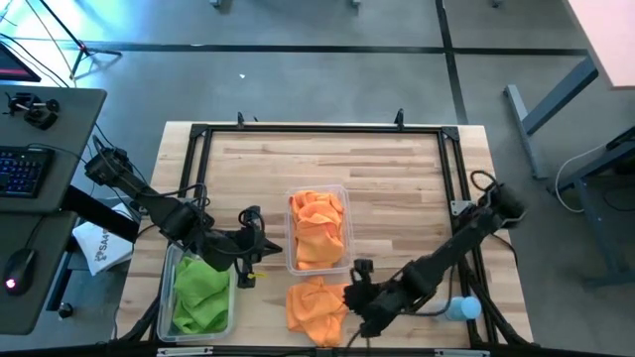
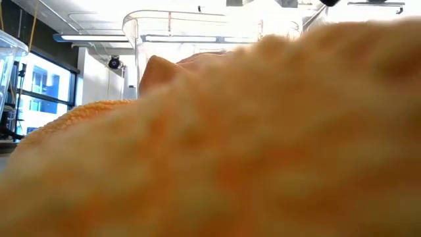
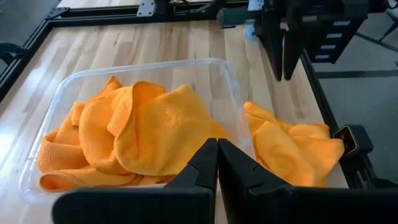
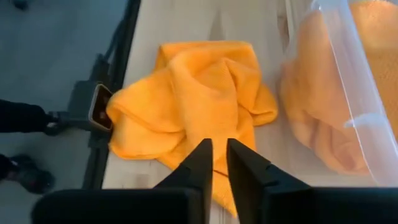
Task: Sort microfiber towel by color & place in baskets
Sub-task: Put the yellow microfiber towel into the right transparent bin
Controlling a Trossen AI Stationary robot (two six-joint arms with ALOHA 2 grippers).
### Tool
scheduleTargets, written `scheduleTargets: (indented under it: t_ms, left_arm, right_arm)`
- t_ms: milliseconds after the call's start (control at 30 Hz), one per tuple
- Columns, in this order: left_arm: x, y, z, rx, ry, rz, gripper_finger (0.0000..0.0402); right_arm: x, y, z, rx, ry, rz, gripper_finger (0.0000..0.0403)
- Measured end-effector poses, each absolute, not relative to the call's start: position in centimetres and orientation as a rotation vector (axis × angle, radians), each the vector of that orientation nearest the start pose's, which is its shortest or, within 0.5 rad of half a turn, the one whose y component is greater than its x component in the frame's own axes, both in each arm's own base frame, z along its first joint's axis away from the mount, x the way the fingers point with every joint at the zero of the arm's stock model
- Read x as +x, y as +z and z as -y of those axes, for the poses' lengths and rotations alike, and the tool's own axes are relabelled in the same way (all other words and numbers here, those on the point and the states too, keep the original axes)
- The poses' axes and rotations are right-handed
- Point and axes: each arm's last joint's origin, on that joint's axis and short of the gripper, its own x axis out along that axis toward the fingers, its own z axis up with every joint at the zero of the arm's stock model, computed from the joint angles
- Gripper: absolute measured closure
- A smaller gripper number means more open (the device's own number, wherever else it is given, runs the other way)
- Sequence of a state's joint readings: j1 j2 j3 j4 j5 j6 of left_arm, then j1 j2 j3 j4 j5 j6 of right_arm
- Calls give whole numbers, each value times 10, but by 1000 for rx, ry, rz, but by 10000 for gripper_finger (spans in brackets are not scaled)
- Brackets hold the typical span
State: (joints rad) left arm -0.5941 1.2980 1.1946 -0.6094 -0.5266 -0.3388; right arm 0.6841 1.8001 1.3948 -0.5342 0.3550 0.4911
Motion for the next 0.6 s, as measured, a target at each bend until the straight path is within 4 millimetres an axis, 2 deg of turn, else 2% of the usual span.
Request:
scheduleTargets:
  t_ms: [133,300,467,600]
  left_arm:
    - [231,332,139,79,7,-604,401]
    - [235,333,136,143,-90,-600,401]
    - [239,323,117,125,-115,-554,401]
    - [232,309,96,84,-104,-515,401]
  right_arm:
    - [320,240,-245,-30,80,-890,322]
    - [331,221,-252,-47,66,-921,276]
    - [338,197,-257,-61,47,-955,246]
    - [341,184,-259,-16,1,-966,229]
